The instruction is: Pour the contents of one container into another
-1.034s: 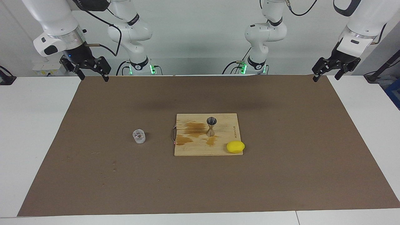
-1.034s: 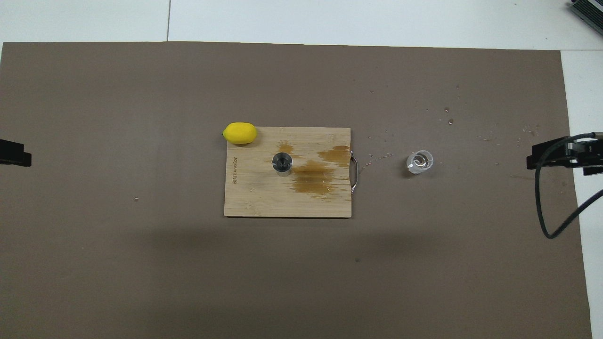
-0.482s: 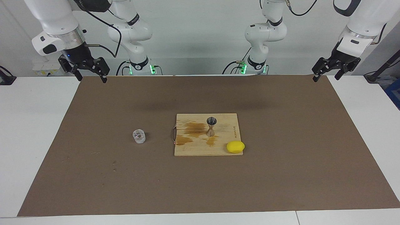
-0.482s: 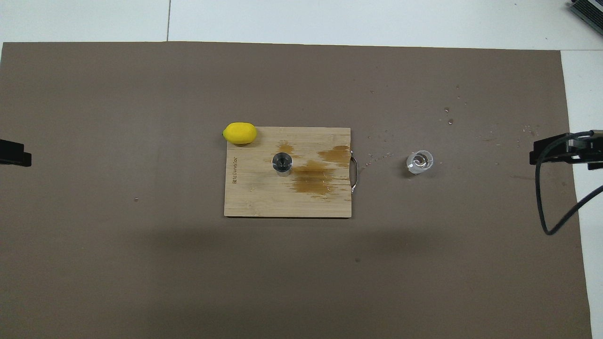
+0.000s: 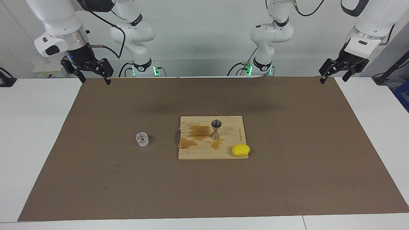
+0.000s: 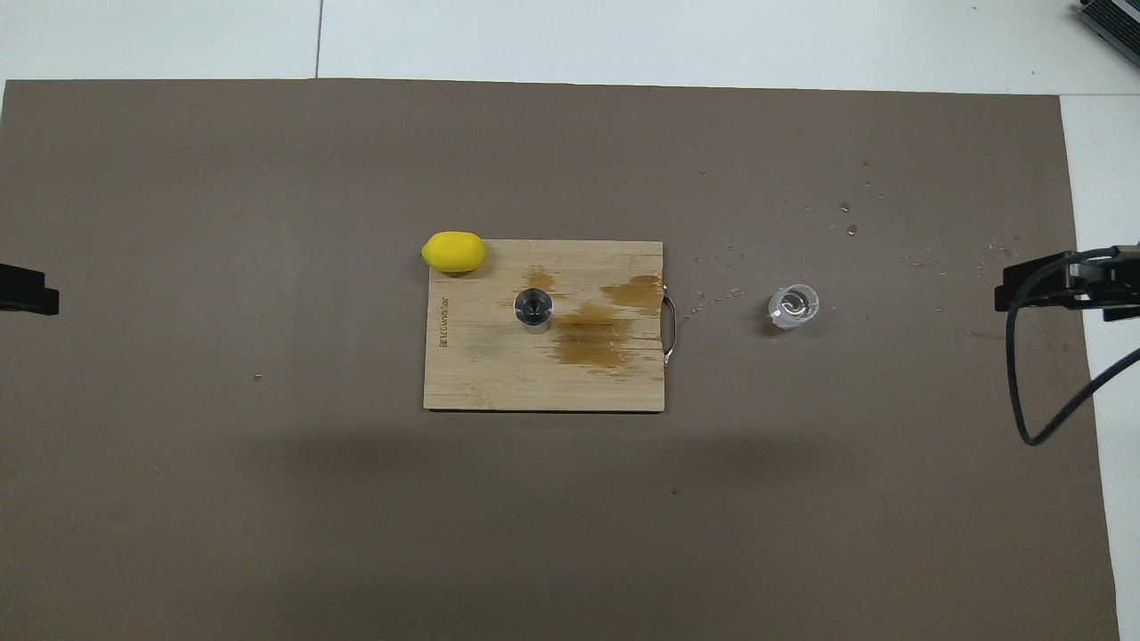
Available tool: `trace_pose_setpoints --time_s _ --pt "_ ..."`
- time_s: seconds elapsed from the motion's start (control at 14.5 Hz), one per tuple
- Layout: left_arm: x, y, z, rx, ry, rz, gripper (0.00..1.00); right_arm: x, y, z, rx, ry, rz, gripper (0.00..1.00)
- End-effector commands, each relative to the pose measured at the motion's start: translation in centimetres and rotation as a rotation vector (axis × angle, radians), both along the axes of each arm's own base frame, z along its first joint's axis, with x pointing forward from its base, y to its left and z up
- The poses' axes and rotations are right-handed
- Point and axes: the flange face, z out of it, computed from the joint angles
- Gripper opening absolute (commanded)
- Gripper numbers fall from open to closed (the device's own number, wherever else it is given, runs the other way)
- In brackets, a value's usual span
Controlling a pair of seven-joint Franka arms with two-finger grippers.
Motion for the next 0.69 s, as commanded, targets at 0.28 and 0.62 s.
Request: trace_pose_setpoints --time_s 0.28,0.62 --pt "-0.49 0.00 0.50 0.003 0.007 0.013 1.00 -0.45 -0.54 0.53 0.006 -0.015 -0.003 1.00" --pt "-0.54 0.00 0.51 0.003 0.007 0.011 1.00 -0.56 -0.46 0.68 0.006 -0.016 0.000 1.00"
